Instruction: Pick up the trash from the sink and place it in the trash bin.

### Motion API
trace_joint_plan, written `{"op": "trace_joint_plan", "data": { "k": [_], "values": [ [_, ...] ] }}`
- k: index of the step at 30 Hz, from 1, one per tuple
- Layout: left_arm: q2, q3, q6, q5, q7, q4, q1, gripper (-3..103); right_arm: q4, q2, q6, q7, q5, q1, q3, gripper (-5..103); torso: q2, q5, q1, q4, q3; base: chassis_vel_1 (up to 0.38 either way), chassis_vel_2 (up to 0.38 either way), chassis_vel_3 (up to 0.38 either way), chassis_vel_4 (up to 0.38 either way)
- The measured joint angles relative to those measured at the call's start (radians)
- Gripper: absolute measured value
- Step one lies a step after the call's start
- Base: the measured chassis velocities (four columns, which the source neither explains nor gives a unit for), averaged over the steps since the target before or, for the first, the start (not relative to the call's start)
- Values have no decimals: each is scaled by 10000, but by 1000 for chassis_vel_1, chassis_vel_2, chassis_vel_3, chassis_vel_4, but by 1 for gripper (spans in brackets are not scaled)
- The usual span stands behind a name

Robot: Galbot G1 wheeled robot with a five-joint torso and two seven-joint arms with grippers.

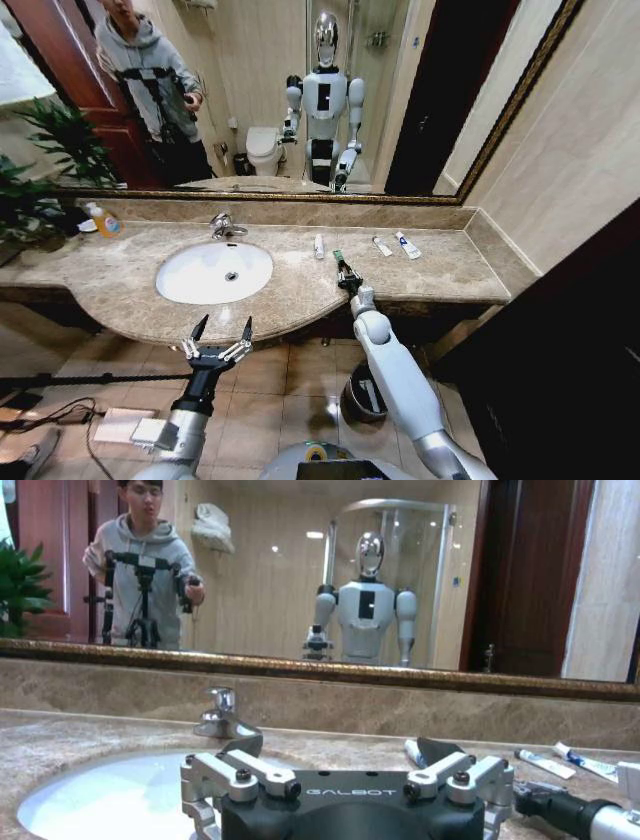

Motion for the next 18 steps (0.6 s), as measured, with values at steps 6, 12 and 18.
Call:
{"op": "trace_joint_plan", "data": {
  "k": [6, 12, 18],
  "values": [
    [0, 0, 0, 0, 0, 0, 0, 100, 104, -52, -18, -5, 29, -6, -7, 0, 0, 0, 0, 0, 0, 0, 0, 0, 0],
    [0, 0, 0, 0, 0, 0, 0, 100, 269, -46, -67, 69, 85, -123, -2, 8, 0, 0, 0, 0, 0, 0, 0, 0, 0],
    [0, 0, 0, 0, 0, 0, 0, 100, 687, -29, -148, 181, 87, -272, -150, 24, 0, 0, 0, 0, 0, 0, 0, 0, 0]
  ]
}}
